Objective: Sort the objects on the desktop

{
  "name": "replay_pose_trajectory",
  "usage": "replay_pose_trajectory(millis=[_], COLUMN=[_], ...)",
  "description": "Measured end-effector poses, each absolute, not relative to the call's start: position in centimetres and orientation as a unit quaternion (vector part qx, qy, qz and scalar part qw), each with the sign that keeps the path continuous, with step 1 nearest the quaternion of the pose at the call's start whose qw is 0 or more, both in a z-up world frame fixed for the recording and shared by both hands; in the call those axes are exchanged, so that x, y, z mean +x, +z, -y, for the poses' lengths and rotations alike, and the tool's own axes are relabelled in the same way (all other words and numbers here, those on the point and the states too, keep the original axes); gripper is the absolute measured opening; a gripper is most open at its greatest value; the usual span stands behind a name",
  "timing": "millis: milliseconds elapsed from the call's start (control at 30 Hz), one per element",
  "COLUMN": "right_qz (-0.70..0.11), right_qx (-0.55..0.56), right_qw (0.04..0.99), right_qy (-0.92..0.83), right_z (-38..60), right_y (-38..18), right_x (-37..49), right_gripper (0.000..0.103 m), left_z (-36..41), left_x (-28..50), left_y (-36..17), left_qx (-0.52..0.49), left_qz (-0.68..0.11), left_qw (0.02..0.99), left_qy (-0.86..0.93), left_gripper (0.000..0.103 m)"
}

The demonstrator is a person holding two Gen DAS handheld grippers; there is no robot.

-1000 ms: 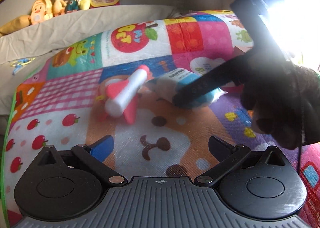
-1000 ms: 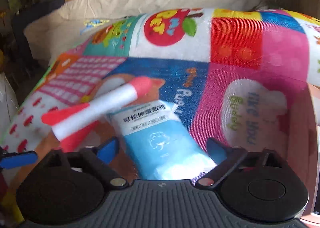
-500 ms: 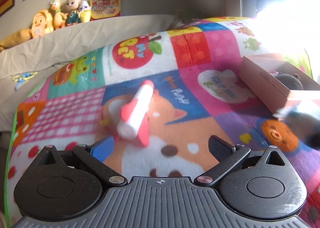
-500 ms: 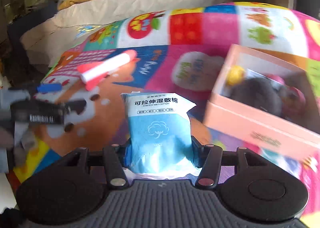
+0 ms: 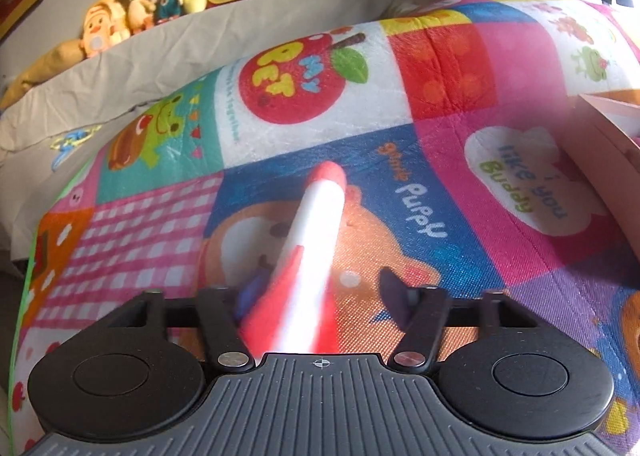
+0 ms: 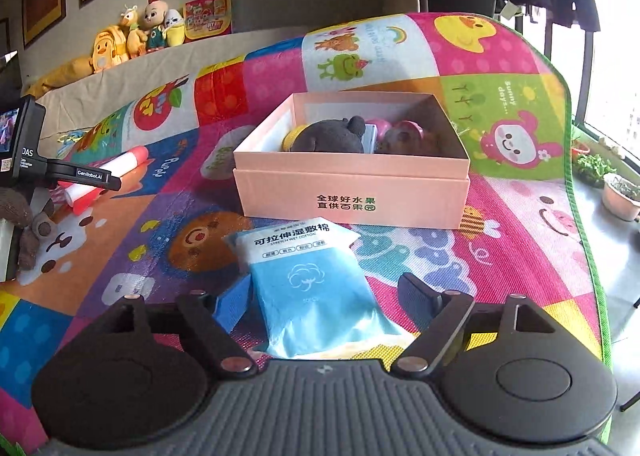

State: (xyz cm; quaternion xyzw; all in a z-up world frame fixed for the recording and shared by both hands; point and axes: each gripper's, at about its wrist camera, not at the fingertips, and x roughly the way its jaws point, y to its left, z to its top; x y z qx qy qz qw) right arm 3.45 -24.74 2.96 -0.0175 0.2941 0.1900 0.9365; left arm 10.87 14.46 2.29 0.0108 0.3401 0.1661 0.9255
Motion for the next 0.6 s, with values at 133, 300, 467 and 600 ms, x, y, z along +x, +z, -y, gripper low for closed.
replay_pose_trajectory(millis=[133, 300, 467, 600], right_qz=[-0.322, -0.328, -0.328, -0.329], right_qx=[0.026, 0.076, 0.073, 0.068], right_qw=[0.928, 0.923, 0.924, 0.925], right_qy=[0.188, 0.188, 0.183, 0.178], right_z=[25.6, 26.9, 26.7, 26.6], right_y=[2.1, 1.8, 1.7, 1.8], right_x=[4.6, 5.1, 5.1, 5.1], right_gripper=[0.086, 0.096, 0.098, 0.1], left_z=[-13.4, -9.5, -3.2, -1.1], left_x=[10.5, 7.3, 2.8, 0.9], left_y=[2.4, 3.9, 4.3, 3.6], left_qx=[0.025, -0.002, 0.008, 0.011], left_qz=[-0.337, -0.321, -0.315, -0.319], left_qw=[0.928, 0.944, 0.949, 0.946], left_qy=[0.155, 0.07, -0.032, -0.051], left_gripper=[0.037, 0.037, 0.042, 0.063])
